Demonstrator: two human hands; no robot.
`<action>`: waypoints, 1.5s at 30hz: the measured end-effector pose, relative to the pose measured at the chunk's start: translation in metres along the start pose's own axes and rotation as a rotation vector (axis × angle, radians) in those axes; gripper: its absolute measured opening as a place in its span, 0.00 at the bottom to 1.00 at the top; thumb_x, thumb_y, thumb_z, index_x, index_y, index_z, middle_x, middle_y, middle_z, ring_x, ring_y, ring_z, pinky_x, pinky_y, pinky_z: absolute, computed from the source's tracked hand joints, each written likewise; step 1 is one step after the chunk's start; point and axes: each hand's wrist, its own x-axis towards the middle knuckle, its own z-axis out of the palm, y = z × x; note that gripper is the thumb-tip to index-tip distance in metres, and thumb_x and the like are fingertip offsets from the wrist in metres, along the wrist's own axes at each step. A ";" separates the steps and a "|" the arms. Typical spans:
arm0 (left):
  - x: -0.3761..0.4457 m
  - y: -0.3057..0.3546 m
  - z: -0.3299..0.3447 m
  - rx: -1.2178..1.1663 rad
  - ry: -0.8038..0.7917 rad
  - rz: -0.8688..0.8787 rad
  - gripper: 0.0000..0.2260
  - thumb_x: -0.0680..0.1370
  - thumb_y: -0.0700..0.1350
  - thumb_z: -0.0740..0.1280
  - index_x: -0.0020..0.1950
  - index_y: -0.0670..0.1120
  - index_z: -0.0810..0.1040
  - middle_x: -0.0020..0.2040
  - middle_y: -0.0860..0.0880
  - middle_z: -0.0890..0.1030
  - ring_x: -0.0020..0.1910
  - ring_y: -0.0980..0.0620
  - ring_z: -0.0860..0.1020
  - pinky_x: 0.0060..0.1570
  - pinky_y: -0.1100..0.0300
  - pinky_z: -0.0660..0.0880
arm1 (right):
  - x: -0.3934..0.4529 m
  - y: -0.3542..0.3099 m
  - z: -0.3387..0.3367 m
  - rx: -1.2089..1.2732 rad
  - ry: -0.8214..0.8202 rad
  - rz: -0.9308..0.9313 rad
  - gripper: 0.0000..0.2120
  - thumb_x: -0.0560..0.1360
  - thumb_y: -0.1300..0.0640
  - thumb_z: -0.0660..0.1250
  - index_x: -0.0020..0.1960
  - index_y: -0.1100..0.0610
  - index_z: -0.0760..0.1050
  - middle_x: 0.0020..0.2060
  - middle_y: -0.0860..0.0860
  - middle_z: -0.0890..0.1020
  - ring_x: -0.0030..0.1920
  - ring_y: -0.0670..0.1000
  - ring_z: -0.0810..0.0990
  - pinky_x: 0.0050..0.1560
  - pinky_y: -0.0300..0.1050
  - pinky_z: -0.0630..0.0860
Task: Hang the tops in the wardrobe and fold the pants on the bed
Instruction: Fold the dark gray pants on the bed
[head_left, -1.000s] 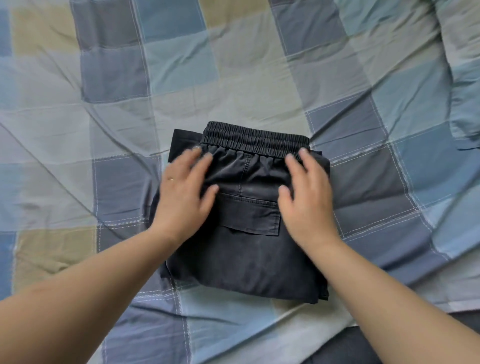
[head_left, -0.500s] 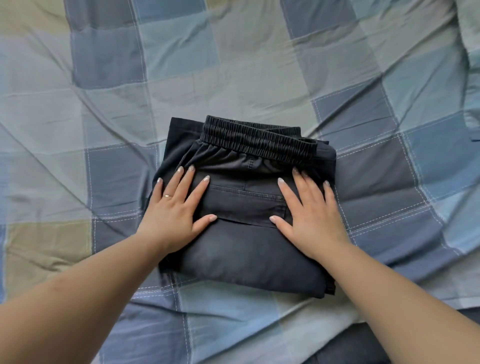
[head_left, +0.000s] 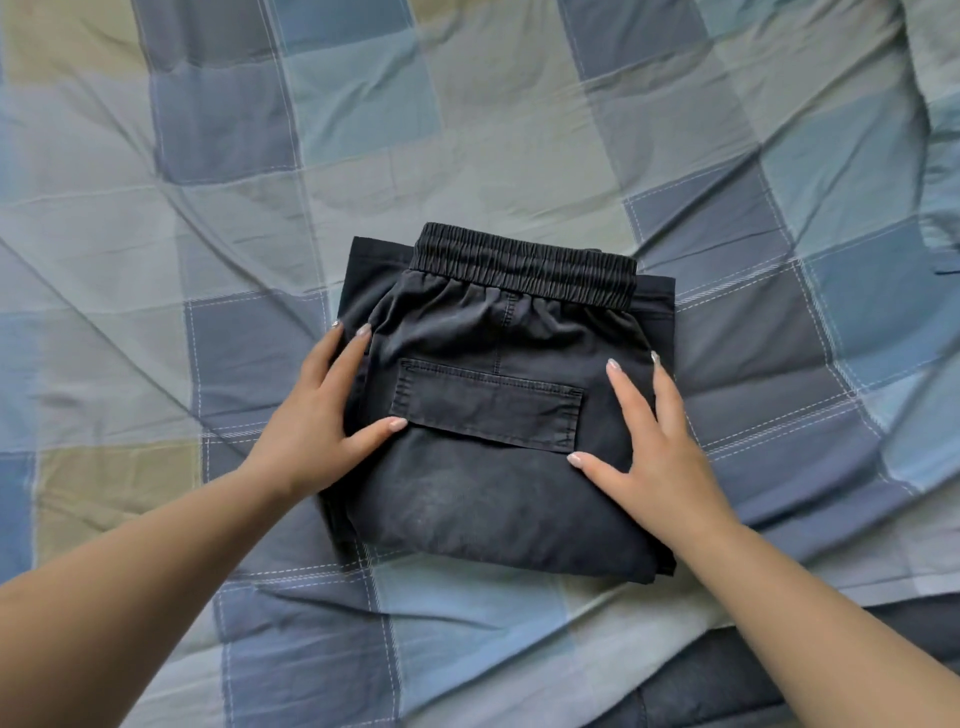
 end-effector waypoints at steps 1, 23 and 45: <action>0.004 0.005 0.004 -0.009 -0.016 0.042 0.43 0.68 0.64 0.68 0.77 0.59 0.49 0.78 0.54 0.48 0.76 0.55 0.53 0.68 0.56 0.61 | 0.003 -0.002 0.003 -0.012 -0.017 0.025 0.45 0.68 0.37 0.69 0.74 0.33 0.43 0.77 0.49 0.43 0.76 0.53 0.52 0.68 0.51 0.64; -0.041 0.112 -0.059 0.027 -0.137 0.200 0.31 0.69 0.31 0.68 0.70 0.51 0.71 0.57 0.52 0.69 0.59 0.52 0.71 0.55 0.72 0.61 | -0.078 -0.074 -0.073 -0.061 -0.031 0.088 0.30 0.77 0.53 0.67 0.75 0.48 0.59 0.67 0.59 0.65 0.66 0.61 0.67 0.59 0.48 0.68; -0.318 0.231 -0.172 0.117 -0.475 0.649 0.30 0.72 0.37 0.70 0.70 0.60 0.68 0.58 0.59 0.63 0.57 0.63 0.63 0.58 0.66 0.60 | -0.492 -0.198 -0.128 0.281 0.296 0.585 0.29 0.77 0.51 0.66 0.74 0.41 0.59 0.75 0.61 0.56 0.72 0.62 0.61 0.65 0.49 0.65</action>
